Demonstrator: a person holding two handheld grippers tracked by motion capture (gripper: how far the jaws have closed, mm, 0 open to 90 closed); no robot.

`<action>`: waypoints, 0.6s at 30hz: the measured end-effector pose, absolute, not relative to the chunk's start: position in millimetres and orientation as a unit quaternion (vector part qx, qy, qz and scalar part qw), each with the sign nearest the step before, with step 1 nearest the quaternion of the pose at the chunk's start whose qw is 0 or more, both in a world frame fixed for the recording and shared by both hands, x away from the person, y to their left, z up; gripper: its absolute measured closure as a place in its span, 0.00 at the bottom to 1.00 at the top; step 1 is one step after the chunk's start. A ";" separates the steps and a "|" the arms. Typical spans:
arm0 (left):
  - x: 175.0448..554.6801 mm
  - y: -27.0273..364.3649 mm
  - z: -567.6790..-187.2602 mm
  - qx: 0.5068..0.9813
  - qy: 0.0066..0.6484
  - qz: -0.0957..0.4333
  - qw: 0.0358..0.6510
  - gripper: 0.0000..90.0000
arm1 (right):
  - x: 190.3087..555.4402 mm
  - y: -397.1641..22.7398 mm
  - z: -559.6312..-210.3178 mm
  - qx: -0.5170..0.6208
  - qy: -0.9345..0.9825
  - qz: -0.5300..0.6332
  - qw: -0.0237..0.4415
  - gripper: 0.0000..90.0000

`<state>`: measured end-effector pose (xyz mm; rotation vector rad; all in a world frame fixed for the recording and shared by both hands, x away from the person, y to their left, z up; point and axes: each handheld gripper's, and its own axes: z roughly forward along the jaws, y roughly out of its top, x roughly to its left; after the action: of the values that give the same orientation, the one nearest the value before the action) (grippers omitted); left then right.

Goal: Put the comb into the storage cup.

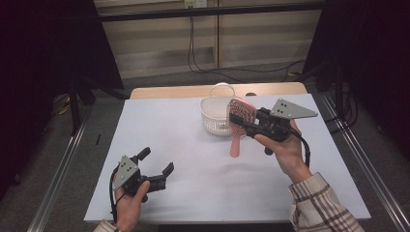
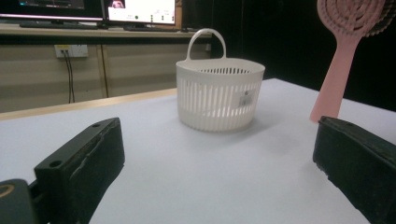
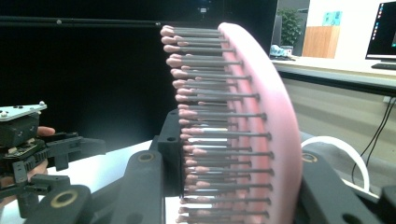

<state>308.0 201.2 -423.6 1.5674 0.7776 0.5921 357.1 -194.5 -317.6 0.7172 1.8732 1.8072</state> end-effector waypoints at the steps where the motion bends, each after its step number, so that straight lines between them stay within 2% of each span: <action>1: 308.5 202.9 -423.9 0.678 0.335 0.258 0.601 0.02 | 357.6 -194.2 -316.4 0.258 0.678 0.652 0.220 0.69; 7: 305.5 209.2 -422.9 0.675 0.341 0.279 0.591 0.02 | 361.8 -192.8 -310.5 0.260 0.674 0.653 0.226 0.69; 18: 297.6 218.8 -424.3 0.663 0.367 0.282 0.588 0.02 | 374.7 -192.0 -308.1 0.274 0.667 0.651 0.236 0.69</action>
<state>297.6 218.8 -424.3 1.5453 0.8552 0.6565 374.7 -192.0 -308.1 0.7527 1.8299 1.7865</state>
